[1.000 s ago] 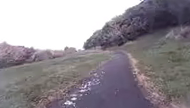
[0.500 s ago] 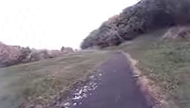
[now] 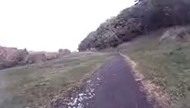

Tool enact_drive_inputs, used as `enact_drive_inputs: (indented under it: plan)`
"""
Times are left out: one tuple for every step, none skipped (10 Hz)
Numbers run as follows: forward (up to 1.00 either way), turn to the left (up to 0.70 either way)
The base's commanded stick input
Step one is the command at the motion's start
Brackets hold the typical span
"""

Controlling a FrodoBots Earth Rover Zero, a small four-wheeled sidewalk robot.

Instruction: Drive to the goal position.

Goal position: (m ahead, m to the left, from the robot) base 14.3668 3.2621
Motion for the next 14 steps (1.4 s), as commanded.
enact_drive_inputs:
  plan:
    - [0.6,-0.15]
    - [0.6,-0.1]
    - [0.6,-0.04]
    - [0.6,-0.03]
    - [0.6,-0.09]
    - [0.6,-0.15]
    - [0.6,-0.15]
    - [0.6,-0.15]
    - [0.6,-0.15]
    - [0.6,-0.15]
    - [0.6,-0.15]
    - [0.6,-0.15]
    - [0.6,-0.15]
    - [0.6,-0.15]
